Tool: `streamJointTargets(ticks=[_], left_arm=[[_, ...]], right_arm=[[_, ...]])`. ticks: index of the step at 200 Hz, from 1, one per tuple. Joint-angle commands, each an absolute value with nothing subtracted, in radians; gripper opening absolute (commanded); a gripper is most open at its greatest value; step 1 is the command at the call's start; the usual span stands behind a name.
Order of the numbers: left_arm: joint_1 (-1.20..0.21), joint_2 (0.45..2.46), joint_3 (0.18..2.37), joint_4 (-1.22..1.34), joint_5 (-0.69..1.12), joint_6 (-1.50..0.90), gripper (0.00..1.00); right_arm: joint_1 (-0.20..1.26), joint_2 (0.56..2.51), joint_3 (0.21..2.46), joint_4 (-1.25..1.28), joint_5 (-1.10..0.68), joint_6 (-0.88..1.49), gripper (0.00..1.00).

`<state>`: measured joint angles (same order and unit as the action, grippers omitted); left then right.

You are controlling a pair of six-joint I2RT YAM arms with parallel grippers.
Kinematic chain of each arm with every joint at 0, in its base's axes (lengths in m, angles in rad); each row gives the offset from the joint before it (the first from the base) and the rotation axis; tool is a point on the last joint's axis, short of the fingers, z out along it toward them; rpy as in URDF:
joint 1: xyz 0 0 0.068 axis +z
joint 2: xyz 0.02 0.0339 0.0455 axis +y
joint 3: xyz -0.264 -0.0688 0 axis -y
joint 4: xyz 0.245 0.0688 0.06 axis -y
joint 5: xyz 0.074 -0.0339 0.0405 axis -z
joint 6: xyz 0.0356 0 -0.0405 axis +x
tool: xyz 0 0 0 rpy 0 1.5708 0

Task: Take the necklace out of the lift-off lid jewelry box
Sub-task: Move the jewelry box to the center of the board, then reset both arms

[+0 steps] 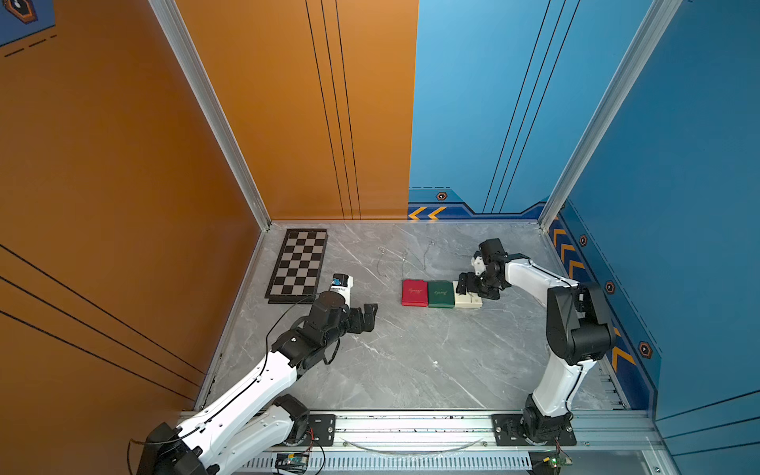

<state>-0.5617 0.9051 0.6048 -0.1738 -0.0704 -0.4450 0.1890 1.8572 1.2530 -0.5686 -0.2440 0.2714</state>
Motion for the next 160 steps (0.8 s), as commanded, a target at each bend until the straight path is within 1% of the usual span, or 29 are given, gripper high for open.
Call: streamJointTargets(ticks=[1, 40, 83, 95, 116, 126, 144, 160], left_arm=[[-0.551, 0.893, 0.587, -0.181, -0.068, -0.452, 0.98], [-0.552, 0.892, 0.591, -0.181, -0.095, -0.45, 0.98], [-0.537, 0.905, 0.624, -0.121, -0.156, -0.42, 0.98], [-0.514, 0.926, 0.661, -0.128, -0.137, -0.401, 0.98], [-0.424, 0.996, 0.781, -0.18, -0.029, -0.371, 0.98], [-0.389, 1.03, 0.838, -0.232, -0.013, -0.354, 0.98], [-0.349, 1.08, 0.94, -0.319, -0.095, -0.299, 0.98], [-0.332, 1.103, 0.983, -0.33, -0.228, -0.23, 0.98]], right_arm=[[0.223, 1.889, 1.271, -0.561, -0.275, 0.295, 0.87], [0.193, 1.863, 1.279, -0.553, -0.263, 0.309, 0.89], [0.132, 1.712, 1.256, -0.551, -0.199, 0.317, 0.97], [0.111, 1.659, 1.233, -0.543, -0.161, 0.33, 1.0], [0.082, 1.57, 1.187, -0.536, -0.097, 0.333, 1.0], [0.07, 1.528, 1.165, -0.533, -0.071, 0.335, 1.0], [0.045, 1.472, 1.136, -0.529, -0.034, 0.34, 1.0], [0.015, 1.421, 1.087, -0.488, 0.005, 0.355, 1.0]])
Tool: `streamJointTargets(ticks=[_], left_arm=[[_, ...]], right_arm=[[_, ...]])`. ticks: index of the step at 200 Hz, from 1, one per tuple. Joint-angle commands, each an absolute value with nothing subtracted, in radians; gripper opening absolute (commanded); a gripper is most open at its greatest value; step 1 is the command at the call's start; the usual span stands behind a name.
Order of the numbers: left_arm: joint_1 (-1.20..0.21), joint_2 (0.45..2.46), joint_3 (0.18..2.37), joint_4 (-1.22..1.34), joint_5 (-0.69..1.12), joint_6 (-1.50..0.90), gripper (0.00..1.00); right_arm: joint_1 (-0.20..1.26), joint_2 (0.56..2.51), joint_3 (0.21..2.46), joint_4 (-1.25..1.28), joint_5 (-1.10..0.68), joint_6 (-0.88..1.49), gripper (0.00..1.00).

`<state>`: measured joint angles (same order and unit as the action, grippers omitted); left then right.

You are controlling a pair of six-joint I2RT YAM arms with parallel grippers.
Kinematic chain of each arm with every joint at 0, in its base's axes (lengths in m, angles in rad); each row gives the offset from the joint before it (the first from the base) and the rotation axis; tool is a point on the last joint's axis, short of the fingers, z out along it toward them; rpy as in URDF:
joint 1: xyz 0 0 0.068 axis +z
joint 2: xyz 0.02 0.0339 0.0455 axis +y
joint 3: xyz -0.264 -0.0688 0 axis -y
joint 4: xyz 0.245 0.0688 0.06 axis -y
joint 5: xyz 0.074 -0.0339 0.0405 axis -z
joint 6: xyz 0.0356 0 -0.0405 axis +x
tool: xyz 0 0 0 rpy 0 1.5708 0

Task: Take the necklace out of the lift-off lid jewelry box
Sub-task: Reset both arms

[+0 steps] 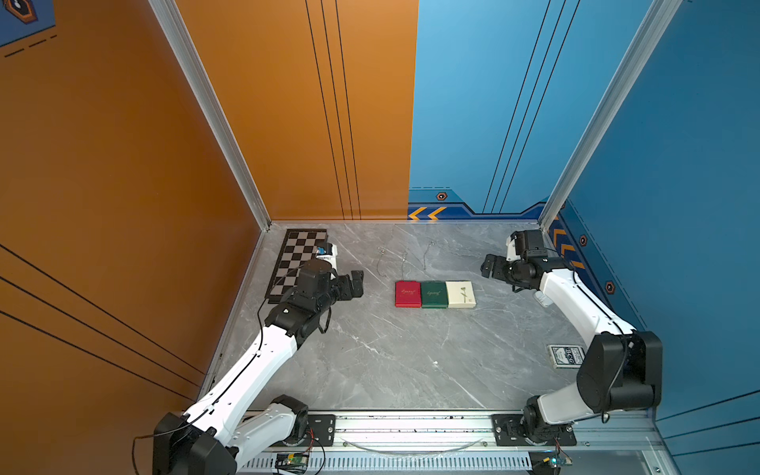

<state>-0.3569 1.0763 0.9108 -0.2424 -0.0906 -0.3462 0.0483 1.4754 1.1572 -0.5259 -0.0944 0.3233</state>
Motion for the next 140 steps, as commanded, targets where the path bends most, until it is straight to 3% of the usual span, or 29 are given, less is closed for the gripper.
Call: streamJointTargets(ticks=[1, 20, 82, 140], left_arm=[[-0.332, 1.104, 0.984, -0.33, -0.238, -0.225, 0.98], [-0.316, 1.111, 0.942, -0.227, -0.402, -0.127, 0.98], [-0.067, 1.209, 0.64, 0.217, -0.243, -0.074, 0.98], [0.111, 1.351, 0.421, 0.652, -0.023, -0.113, 0.98]], right_arm=[[0.014, 1.418, 1.083, -0.483, 0.007, 0.356, 1.0], [-0.026, 1.354, 0.978, -0.336, 0.053, 0.364, 1.0], [-0.076, 1.243, 0.672, 0.206, 0.107, 0.234, 1.0], [-0.077, 1.336, 0.525, 0.505, 0.079, 0.152, 1.0]])
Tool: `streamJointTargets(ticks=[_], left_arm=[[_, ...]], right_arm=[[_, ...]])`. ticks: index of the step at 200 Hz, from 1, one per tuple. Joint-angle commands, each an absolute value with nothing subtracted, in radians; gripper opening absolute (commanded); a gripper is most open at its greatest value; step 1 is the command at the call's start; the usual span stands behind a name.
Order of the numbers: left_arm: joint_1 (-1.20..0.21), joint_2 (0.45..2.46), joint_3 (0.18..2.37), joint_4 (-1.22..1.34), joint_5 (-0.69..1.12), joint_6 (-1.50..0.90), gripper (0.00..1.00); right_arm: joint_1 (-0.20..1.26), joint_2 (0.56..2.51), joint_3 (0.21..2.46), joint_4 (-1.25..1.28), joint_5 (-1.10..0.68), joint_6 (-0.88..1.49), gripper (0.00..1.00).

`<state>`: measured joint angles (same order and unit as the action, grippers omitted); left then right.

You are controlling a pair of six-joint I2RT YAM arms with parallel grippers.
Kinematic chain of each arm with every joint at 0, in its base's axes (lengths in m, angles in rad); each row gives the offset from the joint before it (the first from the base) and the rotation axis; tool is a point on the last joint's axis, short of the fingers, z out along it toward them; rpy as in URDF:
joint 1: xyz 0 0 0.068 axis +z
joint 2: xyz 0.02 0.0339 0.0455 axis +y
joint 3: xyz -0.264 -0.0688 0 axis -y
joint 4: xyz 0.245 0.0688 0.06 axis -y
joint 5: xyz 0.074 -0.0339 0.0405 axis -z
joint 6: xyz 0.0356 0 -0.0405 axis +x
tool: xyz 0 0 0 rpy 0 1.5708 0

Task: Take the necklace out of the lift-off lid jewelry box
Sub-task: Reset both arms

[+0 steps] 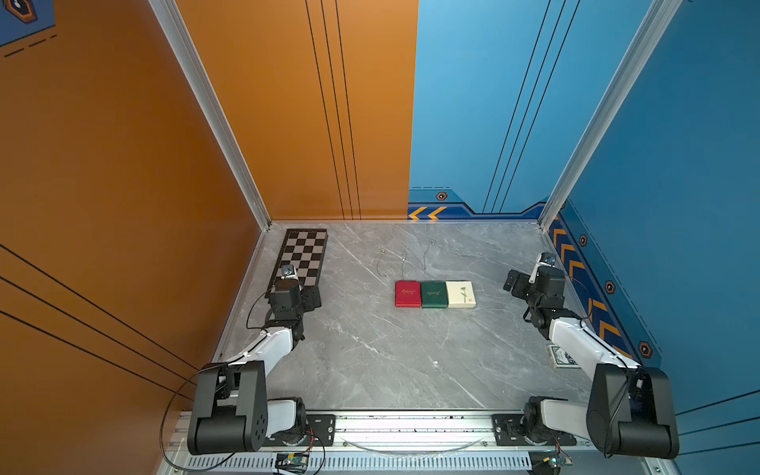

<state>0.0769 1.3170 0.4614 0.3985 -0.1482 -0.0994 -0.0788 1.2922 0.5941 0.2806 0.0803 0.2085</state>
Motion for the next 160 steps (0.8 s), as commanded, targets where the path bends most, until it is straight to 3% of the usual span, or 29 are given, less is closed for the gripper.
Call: streamJointTargets(ticks=[1, 30, 53, 61, 91, 145, 160], left_arm=[[0.112, 1.354, 0.42, 0.657, -0.018, -0.114, 0.98], [0.122, 1.426, 0.392, 0.785, 0.081, -0.106, 0.98], [0.095, 1.471, 0.383, 0.828, 0.127, -0.057, 0.98], [0.079, 1.505, 0.369, 0.89, 0.133, -0.033, 0.98], [0.049, 1.561, 0.362, 0.954, 0.088, -0.01, 0.98], [0.012, 1.565, 0.385, 0.914, -0.01, 0.004, 0.98], [0.011, 1.563, 0.381, 0.916, -0.01, 0.004, 0.98]], right_arm=[[-0.077, 1.338, 0.522, 0.505, 0.079, 0.156, 1.0], [-0.083, 1.397, 0.502, 0.555, 0.024, 0.157, 1.0], [-0.057, 1.477, 0.402, 0.807, 0.008, 0.134, 1.0], [-0.043, 1.47, 0.412, 0.764, 0.0, 0.104, 1.0], [0.0, 1.548, 0.36, 0.937, -0.008, 0.048, 1.0], [0.002, 1.546, 0.341, 0.969, -0.025, 0.035, 1.0], [-0.001, 1.547, 0.375, 0.908, 0.046, 0.068, 1.0]])
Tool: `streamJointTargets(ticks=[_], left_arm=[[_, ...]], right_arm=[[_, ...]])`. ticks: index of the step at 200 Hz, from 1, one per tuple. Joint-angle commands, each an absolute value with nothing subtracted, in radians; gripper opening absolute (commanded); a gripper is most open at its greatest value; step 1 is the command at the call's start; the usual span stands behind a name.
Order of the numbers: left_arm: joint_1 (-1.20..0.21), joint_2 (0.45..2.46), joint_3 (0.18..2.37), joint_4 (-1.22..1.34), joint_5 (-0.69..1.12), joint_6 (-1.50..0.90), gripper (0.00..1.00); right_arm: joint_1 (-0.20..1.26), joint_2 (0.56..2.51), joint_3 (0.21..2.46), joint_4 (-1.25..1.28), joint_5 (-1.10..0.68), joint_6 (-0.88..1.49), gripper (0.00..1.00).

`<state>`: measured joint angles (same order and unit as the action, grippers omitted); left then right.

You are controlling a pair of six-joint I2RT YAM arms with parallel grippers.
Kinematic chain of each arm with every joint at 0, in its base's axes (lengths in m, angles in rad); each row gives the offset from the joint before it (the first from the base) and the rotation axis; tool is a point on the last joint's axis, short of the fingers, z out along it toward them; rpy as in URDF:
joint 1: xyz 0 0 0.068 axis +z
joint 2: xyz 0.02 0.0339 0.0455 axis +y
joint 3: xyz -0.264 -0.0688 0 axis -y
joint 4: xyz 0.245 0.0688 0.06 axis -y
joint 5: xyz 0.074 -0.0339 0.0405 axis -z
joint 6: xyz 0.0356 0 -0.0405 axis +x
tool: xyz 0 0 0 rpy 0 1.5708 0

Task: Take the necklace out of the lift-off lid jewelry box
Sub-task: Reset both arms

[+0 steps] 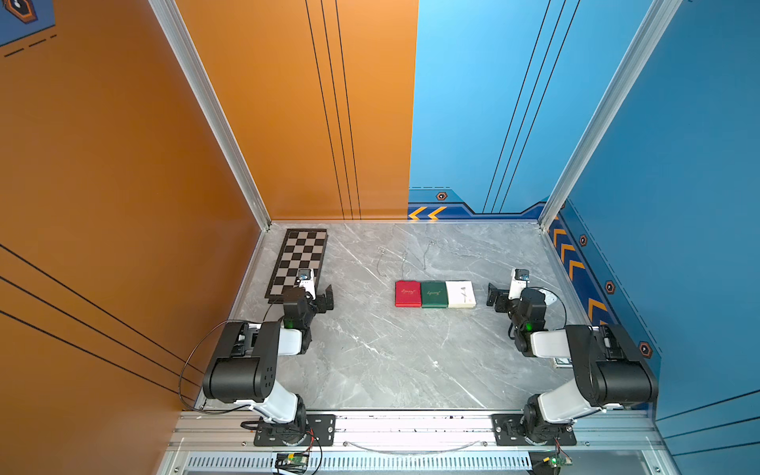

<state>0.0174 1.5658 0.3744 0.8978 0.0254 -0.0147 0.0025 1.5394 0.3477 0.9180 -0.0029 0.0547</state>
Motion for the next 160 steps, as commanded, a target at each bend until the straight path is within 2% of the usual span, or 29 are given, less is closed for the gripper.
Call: streamJointTargets(ticks=[1, 160], left_arm=[[0.011, 1.562, 0.381, 0.916, -0.01, 0.003, 0.98], [0.0, 1.561, 0.38, 0.919, -0.028, 0.009, 0.98]], right_arm=[[0.0, 1.546, 0.377, 0.903, 0.049, 0.069, 1.0], [0.011, 1.548, 0.38, 0.894, 0.064, 0.058, 1.0]])
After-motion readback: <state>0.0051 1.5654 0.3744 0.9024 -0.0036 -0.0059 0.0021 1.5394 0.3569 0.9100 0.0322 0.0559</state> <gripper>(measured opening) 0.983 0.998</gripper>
